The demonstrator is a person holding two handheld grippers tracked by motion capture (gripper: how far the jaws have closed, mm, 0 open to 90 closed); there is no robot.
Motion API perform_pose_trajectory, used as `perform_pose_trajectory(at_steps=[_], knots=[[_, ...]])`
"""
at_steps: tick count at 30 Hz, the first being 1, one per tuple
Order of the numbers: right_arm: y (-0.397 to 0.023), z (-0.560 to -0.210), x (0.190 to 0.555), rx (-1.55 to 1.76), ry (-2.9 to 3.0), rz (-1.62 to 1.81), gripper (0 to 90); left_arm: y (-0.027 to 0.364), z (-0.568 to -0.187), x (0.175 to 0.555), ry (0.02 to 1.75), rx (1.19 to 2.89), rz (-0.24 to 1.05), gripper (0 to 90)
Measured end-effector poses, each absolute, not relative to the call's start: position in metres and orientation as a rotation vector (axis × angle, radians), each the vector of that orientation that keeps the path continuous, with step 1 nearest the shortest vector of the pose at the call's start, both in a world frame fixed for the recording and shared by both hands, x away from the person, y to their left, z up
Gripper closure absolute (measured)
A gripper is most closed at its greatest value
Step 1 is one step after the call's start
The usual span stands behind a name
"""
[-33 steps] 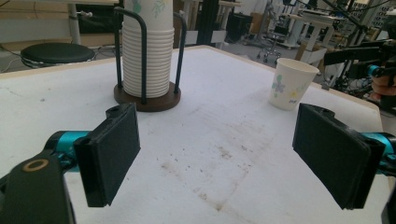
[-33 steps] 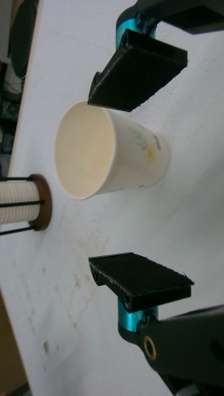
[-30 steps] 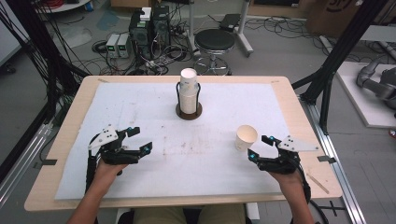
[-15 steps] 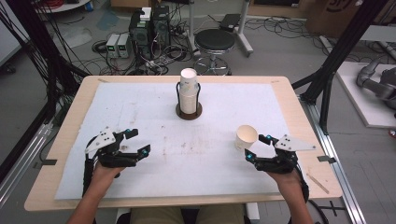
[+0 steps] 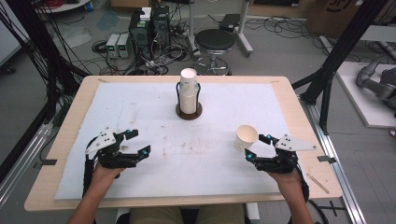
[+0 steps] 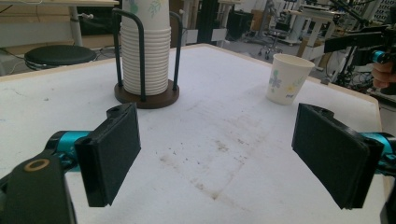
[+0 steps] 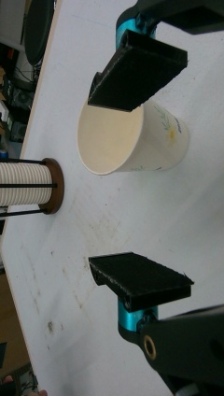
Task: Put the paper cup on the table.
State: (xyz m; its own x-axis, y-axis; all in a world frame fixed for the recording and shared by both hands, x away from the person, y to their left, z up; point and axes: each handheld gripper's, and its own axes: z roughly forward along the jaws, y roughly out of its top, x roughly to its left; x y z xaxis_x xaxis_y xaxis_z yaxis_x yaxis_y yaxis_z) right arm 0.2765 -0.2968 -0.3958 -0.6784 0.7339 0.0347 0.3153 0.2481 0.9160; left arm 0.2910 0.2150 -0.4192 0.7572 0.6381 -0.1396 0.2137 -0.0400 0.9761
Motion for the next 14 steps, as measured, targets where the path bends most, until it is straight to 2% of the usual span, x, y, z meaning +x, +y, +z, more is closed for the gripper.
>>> perform_pose_trajectory(at_steps=[14], knots=[[-0.2976,-0.3955,0.2777,0.956,2.125,1.42,20.3,0.2161,-0.421,0.2938,0.708,1.608,0.391,15.3]])
